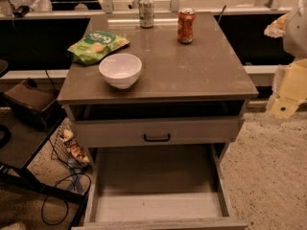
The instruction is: Close middle drawer
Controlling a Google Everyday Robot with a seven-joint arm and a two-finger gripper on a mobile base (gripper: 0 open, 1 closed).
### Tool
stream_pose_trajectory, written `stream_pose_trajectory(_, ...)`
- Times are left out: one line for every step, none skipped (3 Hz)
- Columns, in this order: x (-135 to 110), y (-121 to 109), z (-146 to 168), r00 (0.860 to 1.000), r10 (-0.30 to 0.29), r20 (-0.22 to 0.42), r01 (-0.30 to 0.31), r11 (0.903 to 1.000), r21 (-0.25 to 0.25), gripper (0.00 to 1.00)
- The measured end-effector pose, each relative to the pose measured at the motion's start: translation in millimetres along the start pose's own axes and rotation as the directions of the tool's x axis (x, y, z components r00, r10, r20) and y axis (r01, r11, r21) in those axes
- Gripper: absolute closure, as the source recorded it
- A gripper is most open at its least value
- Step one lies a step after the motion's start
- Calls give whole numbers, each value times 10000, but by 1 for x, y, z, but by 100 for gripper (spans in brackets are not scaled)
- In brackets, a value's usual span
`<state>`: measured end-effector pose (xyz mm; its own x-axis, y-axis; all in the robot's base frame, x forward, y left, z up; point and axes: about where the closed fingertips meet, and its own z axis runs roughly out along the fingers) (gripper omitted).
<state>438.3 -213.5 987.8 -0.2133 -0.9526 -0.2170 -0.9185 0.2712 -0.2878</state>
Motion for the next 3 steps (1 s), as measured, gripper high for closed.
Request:
stream_pose_trajectory(0,0,0,10000,0,0,0,10000,0,0)
stream_pose_trajectory(8,9,30,9990,355,272,-350,9992,-169,0)
stream_pose_trajectory(32,42,74,9938,596,938,-571,9980,-287,0)
